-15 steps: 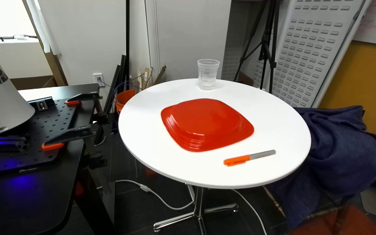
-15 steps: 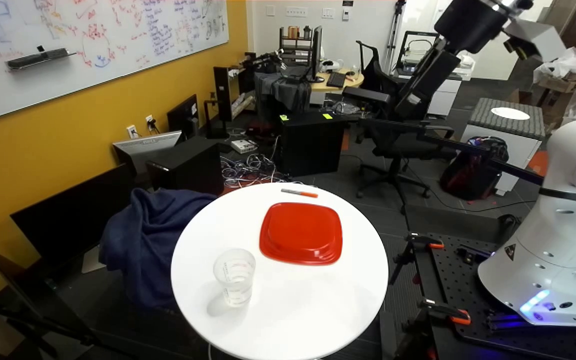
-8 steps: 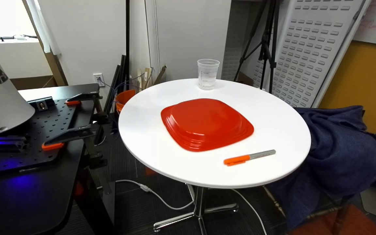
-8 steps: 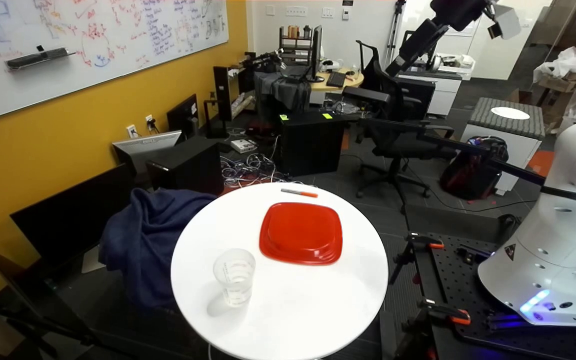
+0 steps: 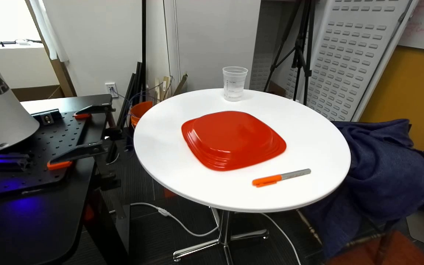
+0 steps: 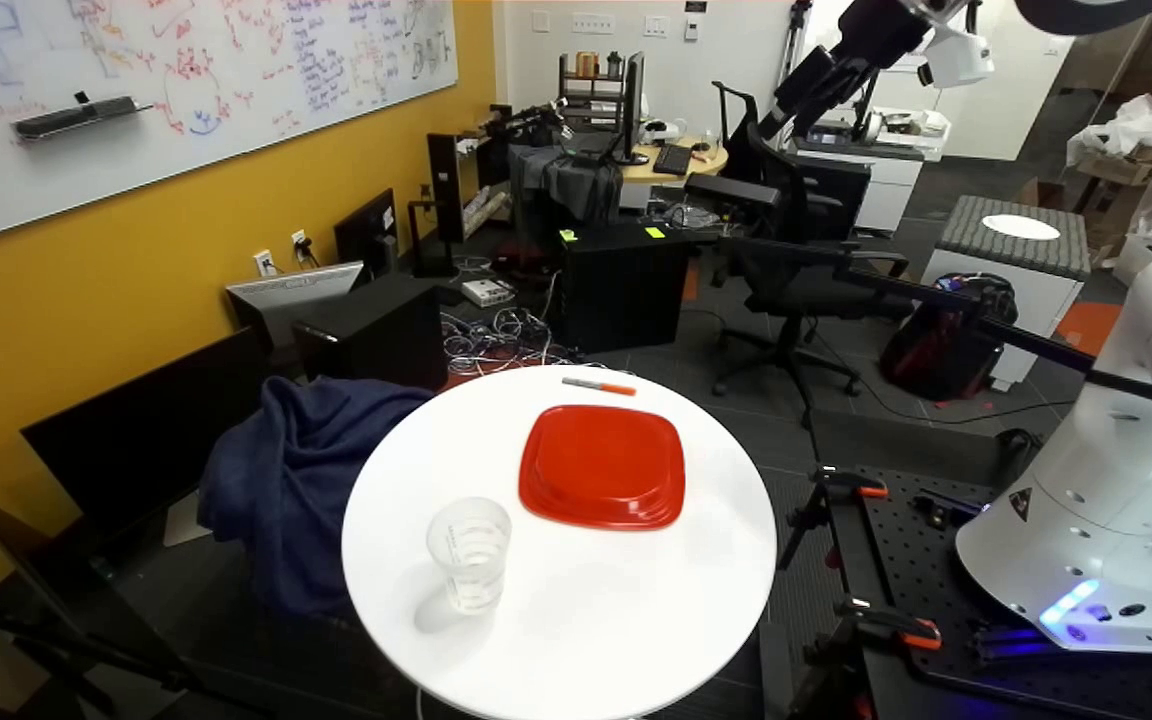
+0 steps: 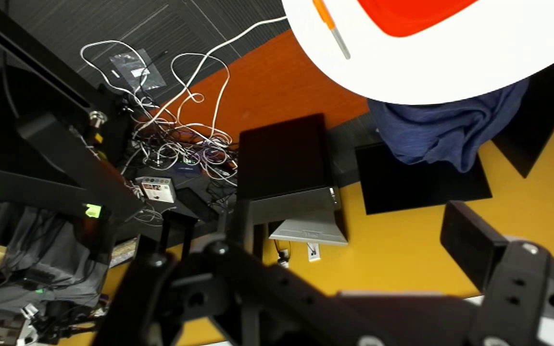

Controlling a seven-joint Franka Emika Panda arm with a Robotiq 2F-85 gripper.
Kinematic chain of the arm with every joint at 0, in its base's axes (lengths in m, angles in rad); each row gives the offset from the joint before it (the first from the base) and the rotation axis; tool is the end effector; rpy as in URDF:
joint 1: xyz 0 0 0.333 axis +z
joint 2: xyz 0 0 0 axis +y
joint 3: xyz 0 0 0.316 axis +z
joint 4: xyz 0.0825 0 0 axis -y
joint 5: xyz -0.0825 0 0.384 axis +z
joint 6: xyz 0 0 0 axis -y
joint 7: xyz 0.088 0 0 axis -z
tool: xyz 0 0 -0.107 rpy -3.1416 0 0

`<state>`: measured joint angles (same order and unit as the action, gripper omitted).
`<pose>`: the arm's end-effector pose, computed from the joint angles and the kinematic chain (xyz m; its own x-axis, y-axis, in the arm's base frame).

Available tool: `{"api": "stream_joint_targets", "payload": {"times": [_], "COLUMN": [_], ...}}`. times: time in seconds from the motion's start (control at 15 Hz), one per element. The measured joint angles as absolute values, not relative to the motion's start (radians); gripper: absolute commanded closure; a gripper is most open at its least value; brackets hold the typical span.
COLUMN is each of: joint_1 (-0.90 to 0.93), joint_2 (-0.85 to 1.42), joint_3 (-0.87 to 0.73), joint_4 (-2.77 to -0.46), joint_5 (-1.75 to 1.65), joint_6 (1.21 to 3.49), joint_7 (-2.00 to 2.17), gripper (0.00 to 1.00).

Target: Put the orange marker in the clear cup

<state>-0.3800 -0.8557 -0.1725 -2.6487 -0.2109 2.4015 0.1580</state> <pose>0.2878 -0.1898 0.5564 0.6847 -0.4545 0.5698 -0.5446 -0.8386 -0.0144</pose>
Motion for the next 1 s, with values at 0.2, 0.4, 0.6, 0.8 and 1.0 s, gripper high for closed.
{"api": "stream_joint_targets", "payload": {"times": [0.2,0.4,0.6,0.8,1.0], "joint_1": [-0.412,-0.420,-0.410,-0.374,-0.329], "joint_2": [-0.765,-0.673,-0.597,-0.548,-0.518], "joint_3": [-0.193,-0.217,-0.246,-0.285,-0.319], "joint_4": [-2.604,-2.555,-2.522,-2.506,-2.504], "joint_5": [-0.218,-0.223,-0.223,-0.218,-0.212], "joint_6": [2.413,2.413,2.411,2.411,2.411], "joint_7": [0.157,0.115,0.016,-0.101,-0.207], "gripper": [0.00,0.00,0.00,0.00,0.00]}}
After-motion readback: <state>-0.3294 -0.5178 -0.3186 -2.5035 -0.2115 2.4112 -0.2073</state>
